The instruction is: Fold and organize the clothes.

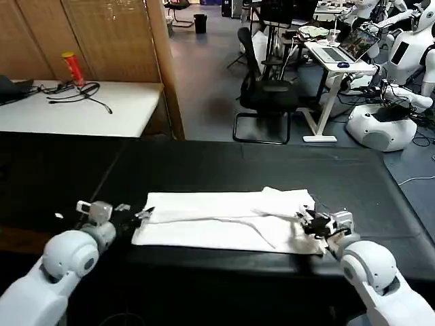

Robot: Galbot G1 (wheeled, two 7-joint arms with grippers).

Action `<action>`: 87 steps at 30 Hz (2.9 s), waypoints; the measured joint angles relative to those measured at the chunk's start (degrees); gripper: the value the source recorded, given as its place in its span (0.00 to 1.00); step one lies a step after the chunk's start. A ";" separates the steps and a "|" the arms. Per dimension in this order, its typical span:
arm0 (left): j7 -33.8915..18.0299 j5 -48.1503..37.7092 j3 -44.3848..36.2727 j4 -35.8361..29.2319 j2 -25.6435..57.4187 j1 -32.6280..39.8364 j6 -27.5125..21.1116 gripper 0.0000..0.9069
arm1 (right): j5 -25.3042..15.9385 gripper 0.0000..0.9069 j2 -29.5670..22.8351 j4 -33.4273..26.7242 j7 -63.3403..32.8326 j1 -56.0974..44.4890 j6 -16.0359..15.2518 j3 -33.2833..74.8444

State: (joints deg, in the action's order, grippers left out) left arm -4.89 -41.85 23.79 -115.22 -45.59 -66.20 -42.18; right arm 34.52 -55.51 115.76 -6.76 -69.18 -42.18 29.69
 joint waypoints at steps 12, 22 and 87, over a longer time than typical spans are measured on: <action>-2.88 -5.39 -2.58 8.63 -5.74 7.33 0.00 0.97 | -2.62 0.97 -7.78 -13.77 -5.00 9.91 7.94 -2.34; -2.69 -8.94 -2.78 16.97 -10.94 10.03 2.03 0.59 | -3.59 0.59 -11.17 -20.11 -5.37 12.05 9.68 -3.17; 5.02 8.04 7.21 15.41 -22.32 -1.59 14.23 0.33 | -3.17 0.97 -11.24 9.40 -1.88 -8.51 12.58 9.74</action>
State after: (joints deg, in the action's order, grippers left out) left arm 0.13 -33.81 31.00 -99.81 -67.92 -67.80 -27.96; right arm 31.35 -66.75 125.16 -8.64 -77.69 -29.59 39.44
